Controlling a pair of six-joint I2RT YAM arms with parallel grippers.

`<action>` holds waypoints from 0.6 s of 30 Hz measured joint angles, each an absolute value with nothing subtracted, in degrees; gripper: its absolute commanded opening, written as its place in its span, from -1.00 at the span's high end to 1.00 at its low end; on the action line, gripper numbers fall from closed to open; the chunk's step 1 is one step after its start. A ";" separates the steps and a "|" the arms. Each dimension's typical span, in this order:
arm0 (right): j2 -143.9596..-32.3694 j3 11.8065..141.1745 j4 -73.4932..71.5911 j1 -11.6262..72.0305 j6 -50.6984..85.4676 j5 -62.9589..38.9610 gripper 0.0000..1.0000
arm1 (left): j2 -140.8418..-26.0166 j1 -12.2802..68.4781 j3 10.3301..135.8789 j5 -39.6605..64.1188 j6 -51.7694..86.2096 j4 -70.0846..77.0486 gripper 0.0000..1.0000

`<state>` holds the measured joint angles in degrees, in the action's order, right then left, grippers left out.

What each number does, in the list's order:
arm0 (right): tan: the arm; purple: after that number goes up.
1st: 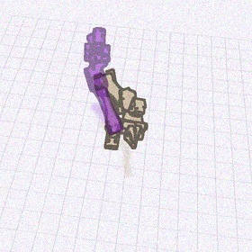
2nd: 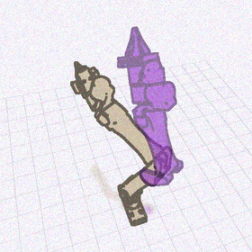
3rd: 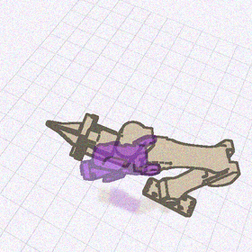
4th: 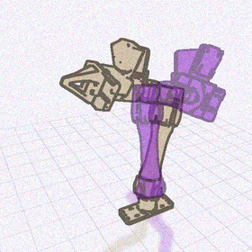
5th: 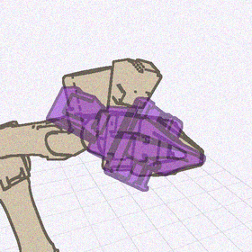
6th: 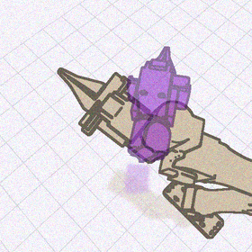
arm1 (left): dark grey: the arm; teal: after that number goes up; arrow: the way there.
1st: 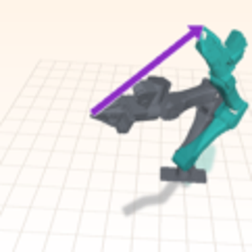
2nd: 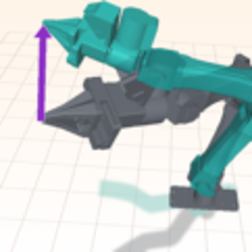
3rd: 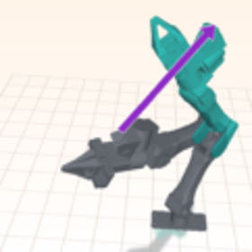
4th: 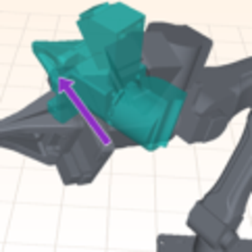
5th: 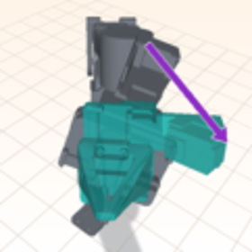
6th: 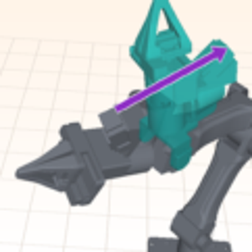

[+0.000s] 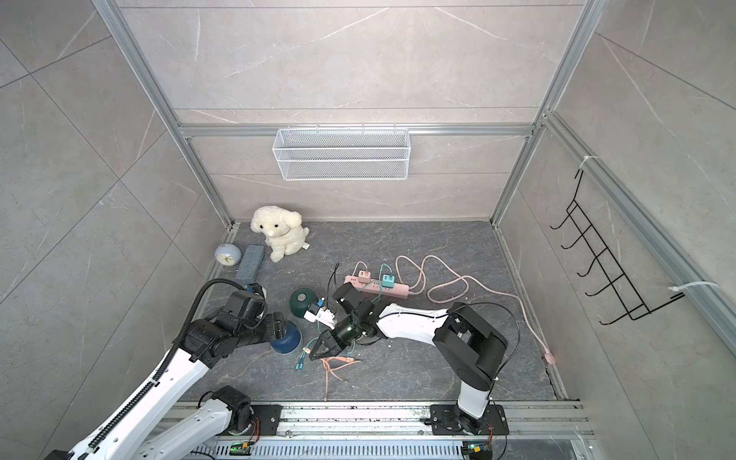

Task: Charge the cordless meat grinders
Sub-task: Insert the charging cable into the cordless meat grinder.

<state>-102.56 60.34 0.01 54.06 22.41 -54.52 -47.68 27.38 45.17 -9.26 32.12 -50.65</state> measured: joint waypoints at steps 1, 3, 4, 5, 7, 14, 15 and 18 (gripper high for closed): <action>-103.22 60.34 -0.86 54.70 23.59 -54.39 0.97 | -47.68 27.35 44.62 -10.37 32.53 -50.68 -0.73; -104.05 60.31 -2.15 55.55 25.45 -54.04 0.97 | -47.79 27.33 43.40 -11.49 33.08 -50.26 -0.72; -104.22 60.25 -2.90 55.88 26.28 -53.82 0.98 | -48.03 27.33 42.44 -11.94 33.39 -49.65 -0.73; -104.27 60.23 -3.53 56.14 27.20 -53.54 0.98 | -48.31 27.33 41.52 -12.05 33.61 -48.99 -0.72; -104.27 60.23 -4.62 56.47 28.58 -52.97 0.98 | -48.23 27.20 40.25 -11.99 34.35 -46.22 -0.70; -105.69 61.10 -6.74 56.62 32.38 -51.68 0.98 | -46.72 25.39 36.07 -10.00 36.42 -37.67 -0.67; -106.06 61.41 -6.76 56.62 32.67 -51.59 0.98 | -46.68 25.26 35.81 -9.61 36.64 -37.10 -0.67; -107.00 62.39 -6.83 56.62 33.67 -51.33 0.98 | -46.65 25.02 35.31 -8.03 37.41 -36.01 -0.69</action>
<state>-107.00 62.39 -6.83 56.62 33.67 -51.33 -46.65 25.02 35.31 -8.03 37.41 -36.01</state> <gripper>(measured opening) 0.077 0.835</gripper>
